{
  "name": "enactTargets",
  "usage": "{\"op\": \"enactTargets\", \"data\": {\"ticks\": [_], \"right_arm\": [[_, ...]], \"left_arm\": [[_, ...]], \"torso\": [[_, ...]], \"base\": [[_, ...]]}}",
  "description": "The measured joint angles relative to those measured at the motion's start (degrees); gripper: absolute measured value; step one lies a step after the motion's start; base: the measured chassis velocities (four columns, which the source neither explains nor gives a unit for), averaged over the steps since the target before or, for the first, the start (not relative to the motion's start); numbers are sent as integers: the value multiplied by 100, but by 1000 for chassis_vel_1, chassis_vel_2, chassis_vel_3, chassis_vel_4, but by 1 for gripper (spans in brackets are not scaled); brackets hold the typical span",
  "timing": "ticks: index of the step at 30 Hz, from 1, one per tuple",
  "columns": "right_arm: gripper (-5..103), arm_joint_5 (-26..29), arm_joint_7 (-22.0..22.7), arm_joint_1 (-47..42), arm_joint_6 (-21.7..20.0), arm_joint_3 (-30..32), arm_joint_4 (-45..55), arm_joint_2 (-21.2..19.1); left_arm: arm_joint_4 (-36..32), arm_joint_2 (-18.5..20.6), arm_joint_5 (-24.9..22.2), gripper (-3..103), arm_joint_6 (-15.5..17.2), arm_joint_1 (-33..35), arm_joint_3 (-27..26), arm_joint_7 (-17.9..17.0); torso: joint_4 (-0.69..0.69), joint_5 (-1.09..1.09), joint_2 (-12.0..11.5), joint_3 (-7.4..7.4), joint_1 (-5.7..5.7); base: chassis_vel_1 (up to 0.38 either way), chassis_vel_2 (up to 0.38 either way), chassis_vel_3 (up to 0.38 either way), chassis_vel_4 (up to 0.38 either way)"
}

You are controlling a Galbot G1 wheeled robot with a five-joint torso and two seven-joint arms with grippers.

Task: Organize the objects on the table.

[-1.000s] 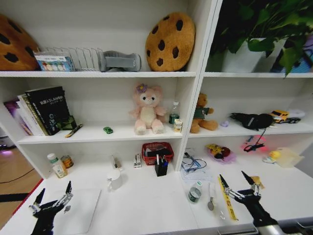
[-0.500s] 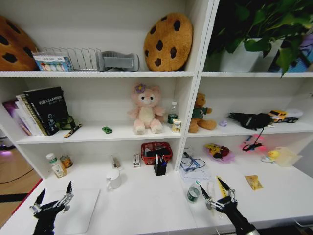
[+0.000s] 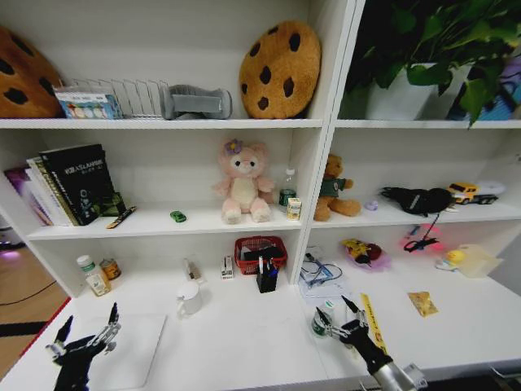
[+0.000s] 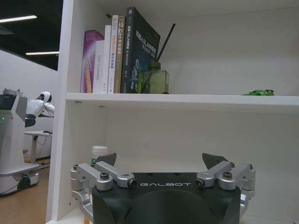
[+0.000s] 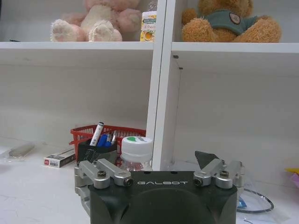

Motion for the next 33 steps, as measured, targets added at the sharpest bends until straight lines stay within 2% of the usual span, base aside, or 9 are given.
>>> {"op": "enactTargets", "data": {"ticks": [3, 4, 6, 9, 11, 12, 14, 19, 33], "right_arm": [[86, -1, 11, 5, -12, -14, 37, -4], [76, -9, 11, -14, -12, -21, 71, -5], [76, -18, 11, -27, -12, -24, 83, -3], [59, -84, 11, -100, 8, -30, 135, 27], [59, -104, 11, -124, 13, -30, 158, 40], [48, -133, 11, -154, 21, -30, 188, 58], [48, -145, 11, -164, 28, -30, 198, 66], [30, -194, 3, -239, 58, -10, 293, 119], [30, -118, 43, -1029, 181, 377, 1066, 194]], "left_arm": [[-5, 13, -3, 100, 6, -1, -3, -6], [-5, 18, -5, 100, 6, -2, -3, -8], [-5, 18, -5, 100, 7, -2, -4, -10], [-5, 17, -8, 100, 8, -4, 3, -15], [-7, 15, -8, 100, 8, -5, 8, -15], [-15, 14, -10, 100, 9, -5, 16, -17], [-18, 14, -12, 100, 9, -5, 17, -17], [-26, 37, -48, 100, 9, 5, 13, -18], [-16, 9, -183, 100, -35, 8, -95, -19]], "torso": [[-1, 0, 0, 0, 0], [0, -1, 0, 0, 0], [0, -1, 0, 0, 0], [-1, -1, 0, 0, 0], [-1, -1, 0, 0, 0], [0, -1, 0, 0, 0], [0, -1, 0, 0, 0], [0, -1, 0, 0, 0], [0, -1, 0, 0, 0]], "base": [[0, 0, 0, 0], [0, 0, 0, 0], [0, 0, 0, 0], [0, 0, 0, 0], [0, 0, 0, 0], [0, 0, 0, 0], [0, 0, 0, 0], [0, 0, 0, 0], [0, 0, 0, 0]]}}
